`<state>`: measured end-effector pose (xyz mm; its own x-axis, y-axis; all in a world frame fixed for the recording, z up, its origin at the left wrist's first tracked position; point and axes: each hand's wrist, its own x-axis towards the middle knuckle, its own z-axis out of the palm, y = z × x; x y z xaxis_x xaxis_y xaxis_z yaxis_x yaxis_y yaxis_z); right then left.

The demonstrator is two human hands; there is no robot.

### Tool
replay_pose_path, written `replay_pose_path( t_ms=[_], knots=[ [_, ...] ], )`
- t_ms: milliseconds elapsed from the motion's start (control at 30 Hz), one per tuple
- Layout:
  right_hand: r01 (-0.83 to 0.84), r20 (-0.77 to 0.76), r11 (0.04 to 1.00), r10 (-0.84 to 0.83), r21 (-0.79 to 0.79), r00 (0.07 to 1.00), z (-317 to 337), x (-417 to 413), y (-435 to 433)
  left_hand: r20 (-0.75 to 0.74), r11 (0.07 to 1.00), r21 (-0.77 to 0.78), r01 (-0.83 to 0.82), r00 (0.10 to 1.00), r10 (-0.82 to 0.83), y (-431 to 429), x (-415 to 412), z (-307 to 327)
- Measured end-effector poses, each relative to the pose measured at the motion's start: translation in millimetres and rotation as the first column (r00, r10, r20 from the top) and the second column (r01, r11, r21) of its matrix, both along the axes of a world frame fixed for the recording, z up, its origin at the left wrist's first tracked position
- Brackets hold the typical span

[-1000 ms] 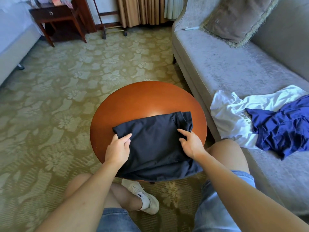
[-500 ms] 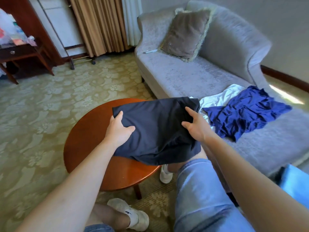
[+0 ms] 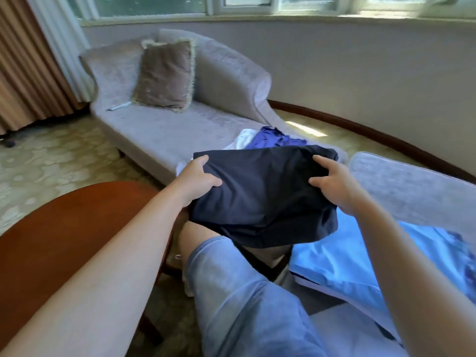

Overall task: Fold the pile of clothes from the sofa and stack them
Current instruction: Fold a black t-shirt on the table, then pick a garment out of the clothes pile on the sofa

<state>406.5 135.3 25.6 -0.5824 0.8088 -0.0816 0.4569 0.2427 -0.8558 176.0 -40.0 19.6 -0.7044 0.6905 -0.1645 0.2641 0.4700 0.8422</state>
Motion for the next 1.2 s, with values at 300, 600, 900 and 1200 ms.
replay_pose_path(
  t_ms=[300, 600, 900, 1200],
  knots=[
    [0.318, 0.219, 0.948, -0.315, 0.025, 0.924, -8, 180, 44, 0.283, 0.922, -0.041, 0.385, 0.889, -0.359, 129, 119, -21],
    [0.319, 0.576, 0.93, -0.364, 0.183, 0.732, -54, 197, 59, -0.007, 0.839, -0.405, 0.364, 0.916, -0.401, 122, 154, -91],
    [-0.265, 0.547, 0.956, 0.158, 0.122, 0.822, -55, -33, 64, -0.406, 0.911, -0.412, -0.01, 0.897, -0.174, 65, 19, -69],
    [-0.41, 0.628, 0.912, 0.33, -0.019, 0.705, -149, -198, 64, -0.494, 0.815, -0.52, -0.255, 0.869, -0.043, 18, -86, -94]
  ],
)
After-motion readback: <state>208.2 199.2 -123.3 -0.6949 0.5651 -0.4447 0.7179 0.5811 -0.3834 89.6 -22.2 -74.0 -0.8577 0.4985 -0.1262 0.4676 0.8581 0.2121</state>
